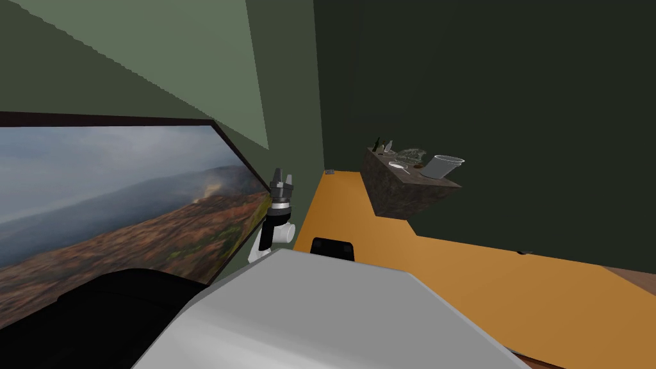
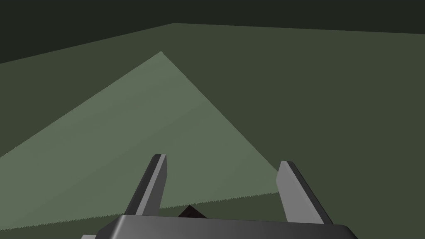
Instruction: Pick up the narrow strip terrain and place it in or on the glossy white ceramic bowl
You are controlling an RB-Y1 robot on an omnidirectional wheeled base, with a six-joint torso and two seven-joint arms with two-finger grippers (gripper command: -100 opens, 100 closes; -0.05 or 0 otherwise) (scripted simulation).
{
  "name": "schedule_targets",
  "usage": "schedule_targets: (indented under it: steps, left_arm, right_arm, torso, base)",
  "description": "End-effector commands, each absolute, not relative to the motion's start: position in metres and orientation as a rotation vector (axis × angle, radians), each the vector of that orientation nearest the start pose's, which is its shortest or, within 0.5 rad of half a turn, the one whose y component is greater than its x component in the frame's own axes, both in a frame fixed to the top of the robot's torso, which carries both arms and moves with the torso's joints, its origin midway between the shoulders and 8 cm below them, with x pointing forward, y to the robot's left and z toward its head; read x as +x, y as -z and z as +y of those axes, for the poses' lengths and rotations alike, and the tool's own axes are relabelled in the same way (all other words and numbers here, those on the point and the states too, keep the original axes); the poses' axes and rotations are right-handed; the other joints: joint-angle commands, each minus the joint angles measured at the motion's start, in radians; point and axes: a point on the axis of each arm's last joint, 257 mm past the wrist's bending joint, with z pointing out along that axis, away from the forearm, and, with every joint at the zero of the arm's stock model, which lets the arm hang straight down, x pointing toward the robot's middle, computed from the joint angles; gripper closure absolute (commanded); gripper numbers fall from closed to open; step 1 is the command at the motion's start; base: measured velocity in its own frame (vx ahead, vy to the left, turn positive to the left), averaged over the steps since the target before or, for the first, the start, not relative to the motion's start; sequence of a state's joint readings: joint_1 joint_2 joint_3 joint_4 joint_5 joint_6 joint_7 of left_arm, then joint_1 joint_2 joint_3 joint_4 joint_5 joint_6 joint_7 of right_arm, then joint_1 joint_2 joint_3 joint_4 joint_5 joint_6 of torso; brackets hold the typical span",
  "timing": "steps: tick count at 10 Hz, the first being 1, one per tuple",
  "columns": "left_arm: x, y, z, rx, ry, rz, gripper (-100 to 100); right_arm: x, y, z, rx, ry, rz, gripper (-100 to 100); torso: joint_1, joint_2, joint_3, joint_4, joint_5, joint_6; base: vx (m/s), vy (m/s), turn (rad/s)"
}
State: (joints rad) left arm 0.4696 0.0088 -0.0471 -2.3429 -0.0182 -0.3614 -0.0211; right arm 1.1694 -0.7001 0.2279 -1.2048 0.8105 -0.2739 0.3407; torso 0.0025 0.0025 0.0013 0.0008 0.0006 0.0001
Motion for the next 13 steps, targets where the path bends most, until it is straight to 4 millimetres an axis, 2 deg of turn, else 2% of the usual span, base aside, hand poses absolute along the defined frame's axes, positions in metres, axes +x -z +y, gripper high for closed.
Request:
schedule_targets:
  steps: [1,2,3,5,6,7,8,13]
  left_arm:
    - [0.358,-0.035,0.259,-0.676,1.317,0.670,0]
    - [0.358,-0.035,0.259,-0.676,1.317,0.670,0]
    - [0.358,-0.035,0.259,-0.676,1.317,0.670,0]
    - [0.358,-0.035,0.259,-0.676,1.317,0.670,0]
    - [0.358,-0.035,0.259,-0.676,1.317,0.670,0]
    - [0.358,-0.035,0.259,-0.676,1.317,0.670,0]
    - [0.358,-0.035,0.259,-0.676,1.317,0.670,0]
    - [0.358,-0.035,0.259,-0.676,1.318,0.670,0]
  right_arm:
    - [-0.244,0.511,-0.433,0.006,0.025,3.068,100]
    - [-0.244,0.511,-0.433,0.006,0.025,3.068,0]
    - [-0.246,0.501,-0.437,-0.009,0.030,3.068,100]
    - [-0.247,0.488,-0.442,-0.028,0.031,3.067,100]
    - [-0.246,0.491,-0.439,-0.024,0.030,3.068,100]
    - [-0.246,0.491,-0.440,-0.023,0.030,3.068,0]
    - [-0.239,0.489,-0.453,-0.042,0.065,3.055,100]
    - [-0.229,0.475,-0.496,-0.102,0.163,3.039,100]
  torso:
    - [0.000,0.000,0.000,0.000,0.000,0.000]
    - [0.000,0.000,0.000,0.000,0.000,0.000]
    - [0.000,0.000,0.000,0.000,0.000,0.000]
    - [0.002,-0.001,-0.001,-0.001,0.001,0.001]
    - [0.002,-0.002,-0.001,-0.001,0.001,0.001]
    - [0.001,-0.001,-0.001,0.000,0.000,0.000]
    - [0.001,-0.001,0.000,0.000,0.000,0.000]
    - [0.009,-0.006,-0.003,-0.001,0.003,-0.002]
  base:
    - [0.000,0.000,0.000]
    - [0.000,0.000,0.000]
    - [0.018,0.010,-0.077]
    - [0.028,0.022,-0.070]
    - [0.012,0.010,-0.012]
    - [0.000,0.000,0.000]
    - [0.059,0.045,0.091]
    - [0.074,0.099,0.047]
